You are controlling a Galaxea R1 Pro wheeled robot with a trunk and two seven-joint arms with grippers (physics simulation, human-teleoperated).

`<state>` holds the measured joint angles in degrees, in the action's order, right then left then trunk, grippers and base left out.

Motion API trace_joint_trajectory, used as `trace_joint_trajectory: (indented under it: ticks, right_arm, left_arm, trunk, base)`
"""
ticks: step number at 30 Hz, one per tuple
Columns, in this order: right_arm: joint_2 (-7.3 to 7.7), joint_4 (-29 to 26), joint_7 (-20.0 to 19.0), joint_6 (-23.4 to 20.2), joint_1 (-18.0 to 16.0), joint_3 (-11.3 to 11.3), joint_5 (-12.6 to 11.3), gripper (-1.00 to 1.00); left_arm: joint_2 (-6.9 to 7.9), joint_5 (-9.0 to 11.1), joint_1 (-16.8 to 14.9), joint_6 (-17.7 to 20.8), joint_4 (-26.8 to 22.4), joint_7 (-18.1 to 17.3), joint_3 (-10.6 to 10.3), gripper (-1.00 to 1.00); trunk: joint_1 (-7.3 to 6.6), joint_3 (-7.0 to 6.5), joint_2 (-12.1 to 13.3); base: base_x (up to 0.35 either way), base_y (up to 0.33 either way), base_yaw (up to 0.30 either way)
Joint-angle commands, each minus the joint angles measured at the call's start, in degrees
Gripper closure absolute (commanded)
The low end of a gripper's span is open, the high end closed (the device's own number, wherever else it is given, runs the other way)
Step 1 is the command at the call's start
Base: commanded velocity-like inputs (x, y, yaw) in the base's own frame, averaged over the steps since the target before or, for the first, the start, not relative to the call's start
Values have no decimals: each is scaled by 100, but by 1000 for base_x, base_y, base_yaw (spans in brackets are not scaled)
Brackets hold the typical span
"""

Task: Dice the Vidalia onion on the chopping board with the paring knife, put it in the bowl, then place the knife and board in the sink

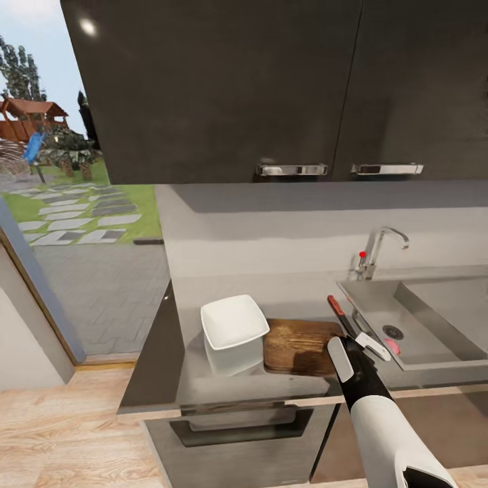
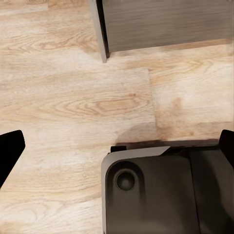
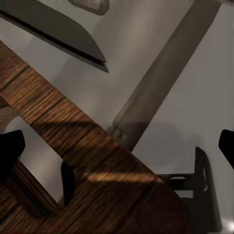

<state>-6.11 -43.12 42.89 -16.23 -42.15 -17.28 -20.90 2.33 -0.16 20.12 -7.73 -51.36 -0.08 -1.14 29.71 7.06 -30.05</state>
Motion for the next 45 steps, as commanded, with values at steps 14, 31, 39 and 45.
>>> trace_joint_trajectory:
  ticks: [14, 31, 39, 45]
  right_arm:
    - [-10, -11, 18, -42, -4, -12, -11, -100]
    - [-48, -55, -76, -47, -4, 282, -11, -100]
    - [-57, -247, -566, -47, -2, 612, -3, -100]
    - [-57, -560, -612, -47, 18, 736, -2, -100]
  left_arm:
    - [4, -1, 0, -10, -5, -1, -9, -100]
    - [4, -1, 0, -10, -5, -1, -9, -100]
    - [4, -1, 0, -10, -5, -1, -9, -100]
    - [4, -1, -2, -10, -5, -1, -9, -100]
  trunk:
    - [3, -118, -9]
    - [3, -240, -9]
    - [3, -243, -9]
    - [3, -243, -9]
  base:
    - [0, 0, -1]
    - [0, 0, 0]
    - [0, 0, 0]
    - [0, 0, 0]
